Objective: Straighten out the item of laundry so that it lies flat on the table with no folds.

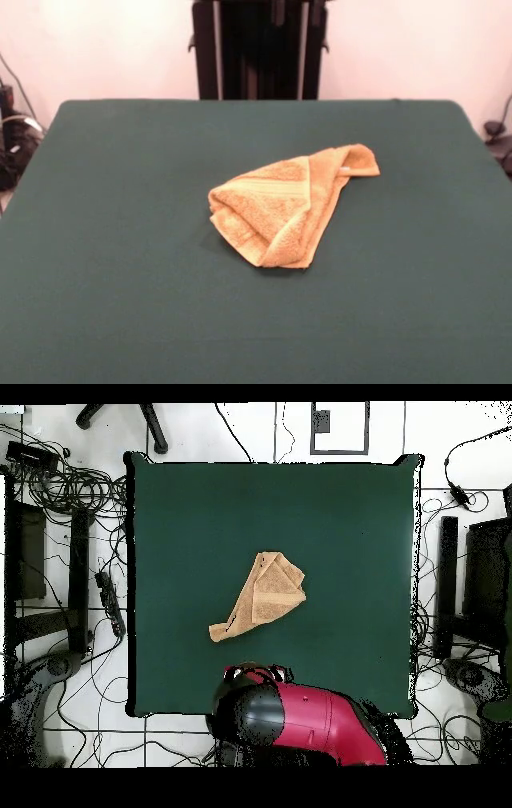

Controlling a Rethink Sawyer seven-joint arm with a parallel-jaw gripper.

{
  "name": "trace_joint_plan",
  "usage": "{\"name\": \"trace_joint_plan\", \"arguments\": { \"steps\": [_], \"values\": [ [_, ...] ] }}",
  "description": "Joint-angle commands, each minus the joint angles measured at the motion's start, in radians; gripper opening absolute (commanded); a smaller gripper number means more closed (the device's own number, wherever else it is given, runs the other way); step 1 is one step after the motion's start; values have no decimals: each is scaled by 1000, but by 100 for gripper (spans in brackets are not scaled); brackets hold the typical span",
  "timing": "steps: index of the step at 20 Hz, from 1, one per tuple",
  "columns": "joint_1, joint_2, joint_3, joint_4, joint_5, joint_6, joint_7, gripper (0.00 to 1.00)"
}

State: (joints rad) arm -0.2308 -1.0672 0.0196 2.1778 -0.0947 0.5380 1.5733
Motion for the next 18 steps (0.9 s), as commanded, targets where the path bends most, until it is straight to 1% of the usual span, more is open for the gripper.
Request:
{"name": "trace_joint_plan", "arguments": {
  "steps": [1,6,11,16,18],
  "values": [
    [0,210,103,15,-72,-109,39,100],
    [-21,330,131,-18,-101,-188,30,100],
    [-38,442,152,-43,-150,-308,34,100],
    [-35,549,143,-83,-203,-417,62,100],
    [-36,585,142,-103,-216,-434,67,100]
  ]
}}
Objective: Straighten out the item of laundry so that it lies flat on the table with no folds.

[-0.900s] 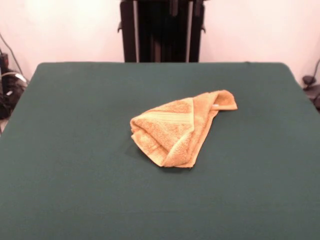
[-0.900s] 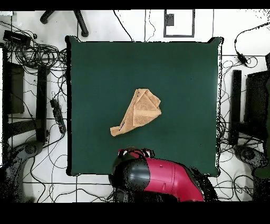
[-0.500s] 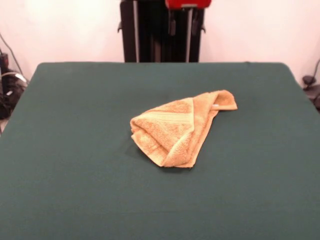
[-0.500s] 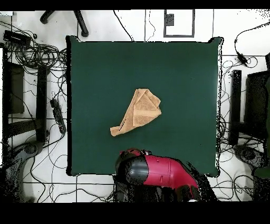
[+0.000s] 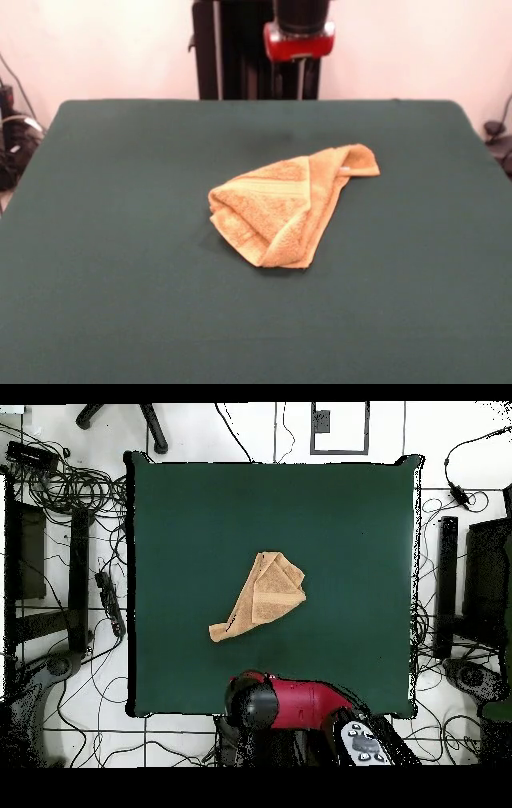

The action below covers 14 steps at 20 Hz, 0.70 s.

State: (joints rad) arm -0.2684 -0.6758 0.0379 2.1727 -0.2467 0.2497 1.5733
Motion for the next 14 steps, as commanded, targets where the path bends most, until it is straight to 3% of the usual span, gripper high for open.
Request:
{"name": "trace_joint_plan", "arguments": {
  "steps": [1,9,14],
  "values": [
    [0,206,127,-110,-68,-145,67,100],
    [-26,298,169,-183,-116,-189,64,100],
    [-35,295,181,-182,-130,-189,75,100]
  ]
}}
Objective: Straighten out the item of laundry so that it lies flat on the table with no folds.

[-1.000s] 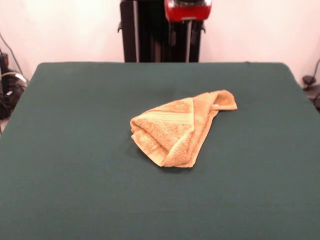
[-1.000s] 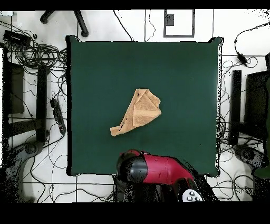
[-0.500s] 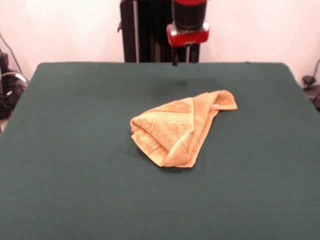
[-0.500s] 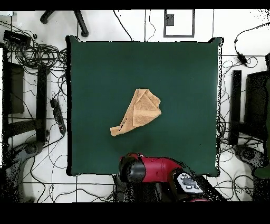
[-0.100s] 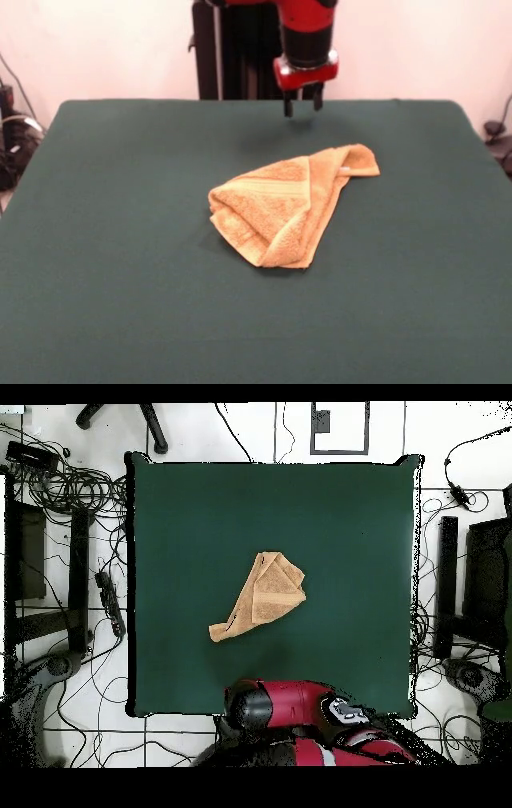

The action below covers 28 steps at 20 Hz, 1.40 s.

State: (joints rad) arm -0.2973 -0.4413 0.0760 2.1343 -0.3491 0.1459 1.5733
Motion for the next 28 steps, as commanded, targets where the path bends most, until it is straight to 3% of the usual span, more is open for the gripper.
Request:
{"name": "trace_joint_plan", "arguments": {
  "steps": [1,11,28],
  "values": [
    [-5,59,143,-143,-28,-83,79,100],
    [14,-27,150,-127,-23,30,62,100],
    [12,-84,196,-149,-3,177,21,100]
  ]
}}
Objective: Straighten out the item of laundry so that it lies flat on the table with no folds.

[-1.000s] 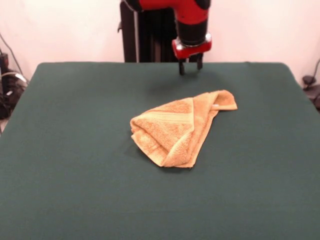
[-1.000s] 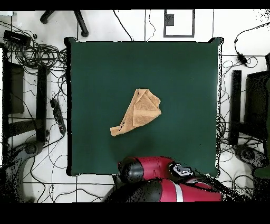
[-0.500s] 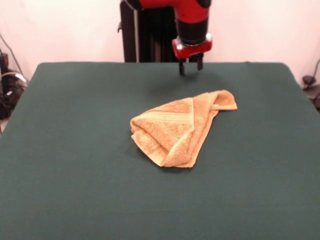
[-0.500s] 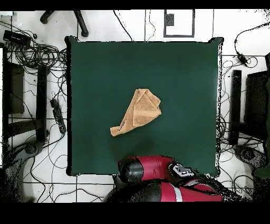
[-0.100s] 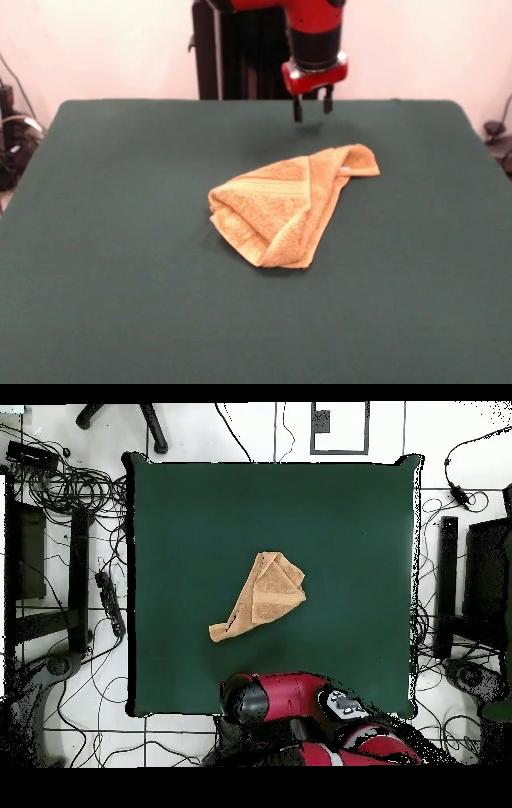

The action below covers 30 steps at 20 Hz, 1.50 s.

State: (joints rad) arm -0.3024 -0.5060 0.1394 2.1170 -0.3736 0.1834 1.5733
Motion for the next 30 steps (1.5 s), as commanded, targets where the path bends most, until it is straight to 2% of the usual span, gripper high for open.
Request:
{"name": "trace_joint_plan", "arguments": {
  "steps": [1,5,14,22,30],
  "values": [
    [18,-29,134,-130,26,154,23,100],
    [39,-47,124,-134,22,169,31,100],
    [36,-12,172,-177,-59,142,-43,100],
    [68,5,191,-238,-62,186,-30,100],
    [62,17,221,-265,-67,196,-44,100]
  ]
}}
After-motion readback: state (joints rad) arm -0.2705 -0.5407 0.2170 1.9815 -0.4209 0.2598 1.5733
